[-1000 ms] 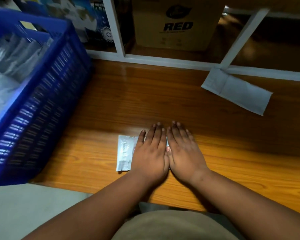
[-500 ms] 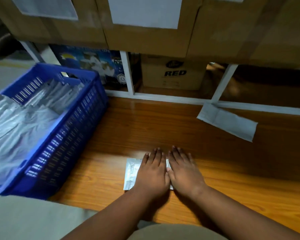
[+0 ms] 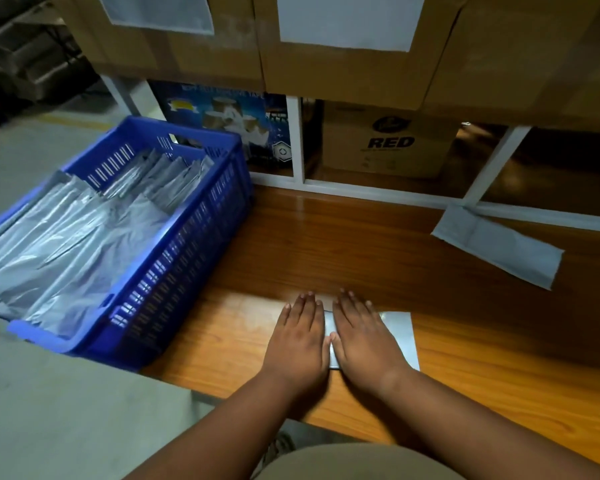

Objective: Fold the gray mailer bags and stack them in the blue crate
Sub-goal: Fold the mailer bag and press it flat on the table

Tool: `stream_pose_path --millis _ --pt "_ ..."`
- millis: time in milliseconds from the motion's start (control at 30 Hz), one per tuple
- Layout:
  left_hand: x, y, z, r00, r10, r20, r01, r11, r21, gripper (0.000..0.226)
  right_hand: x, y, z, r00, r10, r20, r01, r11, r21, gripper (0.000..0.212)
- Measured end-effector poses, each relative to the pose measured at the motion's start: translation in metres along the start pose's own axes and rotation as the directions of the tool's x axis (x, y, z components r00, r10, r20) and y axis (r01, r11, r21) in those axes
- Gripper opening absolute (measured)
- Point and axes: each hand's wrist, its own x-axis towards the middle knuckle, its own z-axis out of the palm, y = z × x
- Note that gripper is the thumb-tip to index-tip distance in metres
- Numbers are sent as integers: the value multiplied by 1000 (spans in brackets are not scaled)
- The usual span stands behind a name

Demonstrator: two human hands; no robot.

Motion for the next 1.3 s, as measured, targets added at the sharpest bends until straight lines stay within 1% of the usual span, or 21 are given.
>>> stream_pose_path --millis 100,200,500,633,800,867,967,1033,1067,1133,1200,1300 --pt "0 -3 13 999 14 -49 -16 999 -41 66 1 -6 11 999 17 -33 -17 1000 -9 69" --pt "0 -2 15 997 20 -81 -24 998 -50 67 2 -6 16 999 28 -39 -29 999 -27 69" --pt "6 -7 18 997 60 -57 -63 997 -48 69 5 -3 19 999 27 -32 -29 999 -46 70" --pt "9 -10 20 995 84 -47 -86 995 -51 75 8 -1 21 999 19 -29 -21 998 -53 73" --pt "10 -7 19 997 59 -43 -61 997 -46 75 7 -2 21 999 29 -27 -30 998 -56 74" --pt "9 -7 14 999 55 3 -54 997 -57 75 6 -2 18 999 37 -21 -37 998 -41 73" --pt "11 -3 -7 994 47 100 -48 999 6 76 2 -7 13 1000 20 -17 -20 1000 -15 70" --pt "15 3 -26 994 -2 110 -3 999 49 78 2 -5 10 1000 17 -9 -17 999 34 67" --pt "18 6 -33 993 -32 114 27 999 47 77 2 -3 7 1000 21 0 -21 998 61 66" --pt "22 6 -43 988 -86 126 80 995 56 66 1 -1 1 1000 8 15 -9 997 78 66" --pt "25 3 -58 973 -137 188 126 990 69 56 3 1 -11 999 -25 20 23 995 92 65" --pt "28 2 -82 950 -156 271 129 985 115 36 16 3 -31 994 -90 65 84 993 89 57"
